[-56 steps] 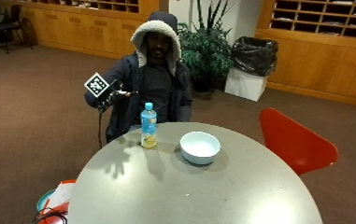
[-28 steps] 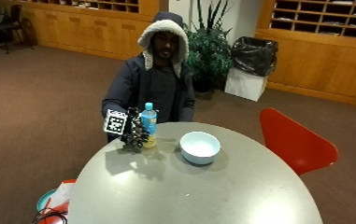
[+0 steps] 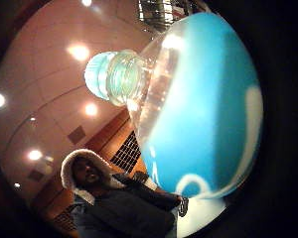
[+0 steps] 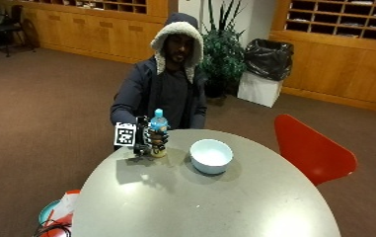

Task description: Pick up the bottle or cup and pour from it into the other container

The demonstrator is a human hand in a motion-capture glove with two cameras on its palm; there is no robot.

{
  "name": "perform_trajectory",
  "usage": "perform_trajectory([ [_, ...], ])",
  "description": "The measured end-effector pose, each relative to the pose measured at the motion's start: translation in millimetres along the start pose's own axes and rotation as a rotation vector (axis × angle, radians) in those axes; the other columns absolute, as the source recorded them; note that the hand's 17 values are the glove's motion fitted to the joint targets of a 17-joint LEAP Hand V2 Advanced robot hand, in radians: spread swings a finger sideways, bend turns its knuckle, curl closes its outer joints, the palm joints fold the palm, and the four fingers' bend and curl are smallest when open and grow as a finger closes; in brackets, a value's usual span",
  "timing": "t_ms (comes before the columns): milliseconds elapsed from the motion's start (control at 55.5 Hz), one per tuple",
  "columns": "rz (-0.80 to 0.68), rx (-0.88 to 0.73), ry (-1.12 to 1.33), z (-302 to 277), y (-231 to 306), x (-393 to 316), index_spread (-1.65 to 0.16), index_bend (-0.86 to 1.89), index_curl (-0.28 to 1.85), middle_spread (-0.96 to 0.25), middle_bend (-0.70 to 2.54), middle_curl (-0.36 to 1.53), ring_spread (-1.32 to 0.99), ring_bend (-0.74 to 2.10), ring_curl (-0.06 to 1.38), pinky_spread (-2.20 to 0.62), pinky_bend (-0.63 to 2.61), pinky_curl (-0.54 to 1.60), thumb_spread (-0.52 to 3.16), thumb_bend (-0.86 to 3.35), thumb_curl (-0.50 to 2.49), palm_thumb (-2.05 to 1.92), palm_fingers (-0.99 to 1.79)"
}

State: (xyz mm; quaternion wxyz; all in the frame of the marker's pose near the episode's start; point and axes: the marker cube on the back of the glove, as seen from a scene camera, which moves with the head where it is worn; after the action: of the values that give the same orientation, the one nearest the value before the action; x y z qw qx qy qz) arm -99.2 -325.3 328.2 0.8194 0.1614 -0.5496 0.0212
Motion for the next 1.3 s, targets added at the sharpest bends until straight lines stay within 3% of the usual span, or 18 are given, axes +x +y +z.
perform_trajectory([
  [108,0.174,-0.005,0.002,-4,-5,-11,-0.28,0.10,0.25,-0.23,0.34,0.42,-0.19,0.65,0.39,0.03,0.45,0.36,0.55,-0.03,0.55,0.97,1.15],
  [216,0.014,0.007,0.039,-11,-16,-20,-0.28,0.11,0.25,-0.23,0.35,0.43,-0.20,0.66,0.40,-0.03,0.47,0.37,0.50,-0.04,0.57,0.97,1.17],
  [342,0.139,-0.129,0.145,-18,-45,-59,-0.27,0.11,0.26,-0.24,0.35,0.45,-0.21,0.66,0.41,-0.06,0.48,0.38,0.47,-0.04,0.60,0.97,1.16],
  [468,0.080,-0.153,0.288,-6,-71,-91,-0.27,0.11,0.26,-0.24,0.36,0.46,-0.21,0.66,0.42,-0.07,0.48,0.38,0.46,-0.04,0.61,0.96,1.16],
  [666,0.066,-0.367,0.595,26,-109,-127,-0.27,0.11,0.27,-0.24,0.36,0.47,-0.20,0.64,0.42,-0.06,0.47,0.38,0.48,-0.03,0.63,0.98,1.14],
  [1044,-0.007,-0.587,1.205,74,-163,-106,-0.28,0.11,0.28,-0.24,0.36,0.48,-0.19,0.60,0.42,-0.02,0.40,0.36,0.49,-0.03,0.64,1.03,1.10],
  [1296,-0.102,-0.678,1.585,97,-166,-78,-0.28,0.11,0.28,-0.24,0.36,0.48,-0.19,0.57,0.42,-0.01,0.35,0.36,0.49,-0.03,0.64,1.05,1.10],
])
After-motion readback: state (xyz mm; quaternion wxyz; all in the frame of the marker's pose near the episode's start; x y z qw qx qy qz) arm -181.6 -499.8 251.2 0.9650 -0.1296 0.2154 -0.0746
